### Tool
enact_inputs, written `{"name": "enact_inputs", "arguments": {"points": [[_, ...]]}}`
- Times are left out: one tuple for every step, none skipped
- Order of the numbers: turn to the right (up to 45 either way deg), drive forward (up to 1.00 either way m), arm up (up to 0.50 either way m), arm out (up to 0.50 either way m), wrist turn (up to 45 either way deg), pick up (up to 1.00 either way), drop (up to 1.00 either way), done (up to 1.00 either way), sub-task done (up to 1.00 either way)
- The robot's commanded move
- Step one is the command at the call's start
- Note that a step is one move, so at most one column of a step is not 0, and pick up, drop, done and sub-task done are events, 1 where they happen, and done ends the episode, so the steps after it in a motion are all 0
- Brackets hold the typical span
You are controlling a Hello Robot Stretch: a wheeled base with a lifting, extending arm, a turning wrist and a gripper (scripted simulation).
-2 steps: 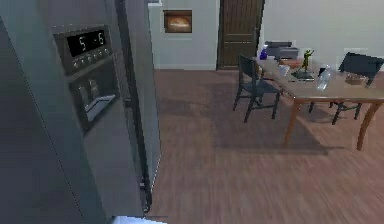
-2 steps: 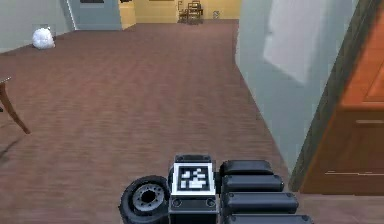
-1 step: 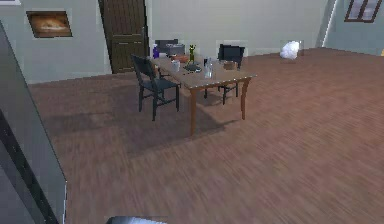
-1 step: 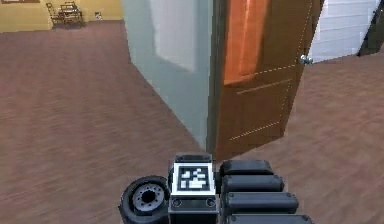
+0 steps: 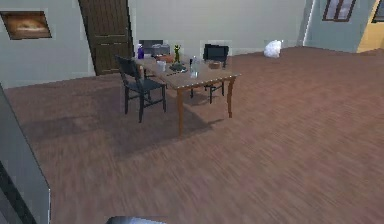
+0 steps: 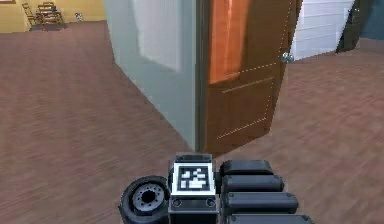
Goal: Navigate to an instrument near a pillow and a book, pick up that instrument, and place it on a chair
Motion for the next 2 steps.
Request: {"name": "enact_inputs", "arguments": {"points": [[0.0,0.4,0.0,0.0,0.0,0.0,0.0,0.0,0.0],[-27.0,0.0,0.0,0.0,0.0,0.0,0.0,0.0,0.0]]}}
